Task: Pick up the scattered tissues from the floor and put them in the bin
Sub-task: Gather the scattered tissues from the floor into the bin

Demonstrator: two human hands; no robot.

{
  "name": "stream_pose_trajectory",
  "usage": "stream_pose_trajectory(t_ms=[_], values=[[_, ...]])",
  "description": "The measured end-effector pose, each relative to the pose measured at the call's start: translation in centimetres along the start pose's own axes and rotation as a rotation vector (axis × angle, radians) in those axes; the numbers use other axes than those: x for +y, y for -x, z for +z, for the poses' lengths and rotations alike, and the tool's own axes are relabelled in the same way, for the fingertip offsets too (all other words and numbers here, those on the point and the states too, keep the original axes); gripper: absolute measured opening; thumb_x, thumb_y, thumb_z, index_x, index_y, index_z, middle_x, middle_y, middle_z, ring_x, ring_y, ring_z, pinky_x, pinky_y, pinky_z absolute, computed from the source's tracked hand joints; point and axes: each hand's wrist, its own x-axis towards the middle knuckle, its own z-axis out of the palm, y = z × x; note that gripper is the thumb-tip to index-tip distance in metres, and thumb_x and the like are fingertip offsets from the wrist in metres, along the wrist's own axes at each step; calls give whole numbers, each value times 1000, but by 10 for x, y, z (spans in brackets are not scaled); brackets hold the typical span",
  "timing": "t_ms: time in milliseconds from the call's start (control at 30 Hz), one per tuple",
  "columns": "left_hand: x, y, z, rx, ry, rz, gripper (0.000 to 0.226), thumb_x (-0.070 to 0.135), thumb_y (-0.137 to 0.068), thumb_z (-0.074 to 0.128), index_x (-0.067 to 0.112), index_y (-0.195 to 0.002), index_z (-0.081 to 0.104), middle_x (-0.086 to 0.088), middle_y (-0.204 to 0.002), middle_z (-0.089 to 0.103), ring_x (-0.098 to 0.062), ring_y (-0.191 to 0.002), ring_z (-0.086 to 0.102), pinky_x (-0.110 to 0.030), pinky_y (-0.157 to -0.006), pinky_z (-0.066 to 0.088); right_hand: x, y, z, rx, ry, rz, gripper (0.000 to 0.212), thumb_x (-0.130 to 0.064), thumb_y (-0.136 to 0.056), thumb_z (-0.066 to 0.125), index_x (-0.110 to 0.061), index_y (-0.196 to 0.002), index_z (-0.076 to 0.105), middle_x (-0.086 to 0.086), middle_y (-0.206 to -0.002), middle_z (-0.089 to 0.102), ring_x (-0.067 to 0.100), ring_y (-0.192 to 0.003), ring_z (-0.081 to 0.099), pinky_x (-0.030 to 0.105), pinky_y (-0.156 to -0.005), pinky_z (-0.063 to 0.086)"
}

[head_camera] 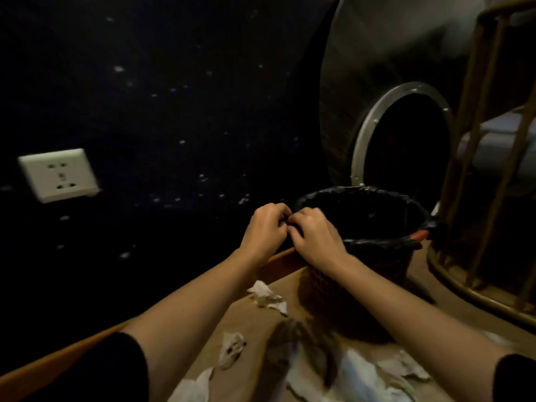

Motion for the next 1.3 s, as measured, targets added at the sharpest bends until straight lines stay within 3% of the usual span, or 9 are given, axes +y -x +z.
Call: stream_pose_trajectory(t_ms=[100,200,333,433,600,733,867,1067,1300], values=[[-41,72,-51,13,-63,-144,24,3,-77,55,18,-93,64,-2,-90,66,-16,-83,62,-36,-73,55,-72,17,39,-117,-83,-122,24,-23,-90,51,-13,-109,62,9,-104,62,27,-100,55,40,-84,50],[-82,165,-111,-25,-190,-389,27,8,-78,57,18,-103,63,-3,-96,68,-18,-88,63,-36,-77,55,-149,41,78,-365,-123,-216,34,-30,-91,51,-13,-121,55,10,-116,58,28,-110,52,40,-89,47],[-115,306,-213,-268,-374,-733,36,12,-79,59,15,-115,58,-5,-107,64,-22,-98,61,-33,-80,52,-272,87,120,-735,-128,-405,47,-39,-89,56,-14,-128,48,12,-129,50,31,-120,50,40,-94,45],[-120,415,-297,-480,-457,-878,38,12,-82,58,12,-120,56,-9,-113,64,-25,-101,61,-33,-85,49,-372,131,136,-933,-166,-619,50,-38,-89,58,-13,-131,47,13,-135,50,31,-124,47,38,-97,41],[-112,587,-385,-523,-488,-1076,36,12,-82,60,10,-117,58,-12,-115,65,-29,-104,61,-28,-83,45,-498,231,167,-1126,-272,-840,50,-40,-86,61,-14,-127,50,17,-126,57,33,-117,52,38,-94,45],[-113,705,-400,-415,-465,-1247,37,12,-83,62,10,-120,58,-11,-120,62,-24,-109,58,-27,-85,44,-561,320,188,-1176,-358,-794,49,-36,-87,60,-13,-129,49,14,-134,52,30,-125,45,37,-101,38],[-126,785,-372,-320,-408,-1326,37,15,-87,60,11,-123,57,-11,-126,59,-23,-114,56,-29,-94,45,-578,384,205,-1161,-429,-650,40,-36,-90,54,-18,-125,50,11,-130,51,28,-119,47,39,-98,42],[-152,828,-319,-64,-390,-1274,41,12,-84,59,10,-125,52,-10,-128,49,-29,-121,41,-33,-99,40,-554,418,219,-1079,-400,-594,28,-24,-94,50,-14,-119,54,8,-124,52,26,-113,43,34,-93,37],[-152,862,-319,43,-503,-1116,25,9,-81,63,7,-105,64,-14,-105,62,-33,-102,52,-40,-87,49,-572,438,219,-1073,-473,-634,25,-24,-88,56,-17,-111,60,5,-118,53,23,-109,44,36,-89,41]])
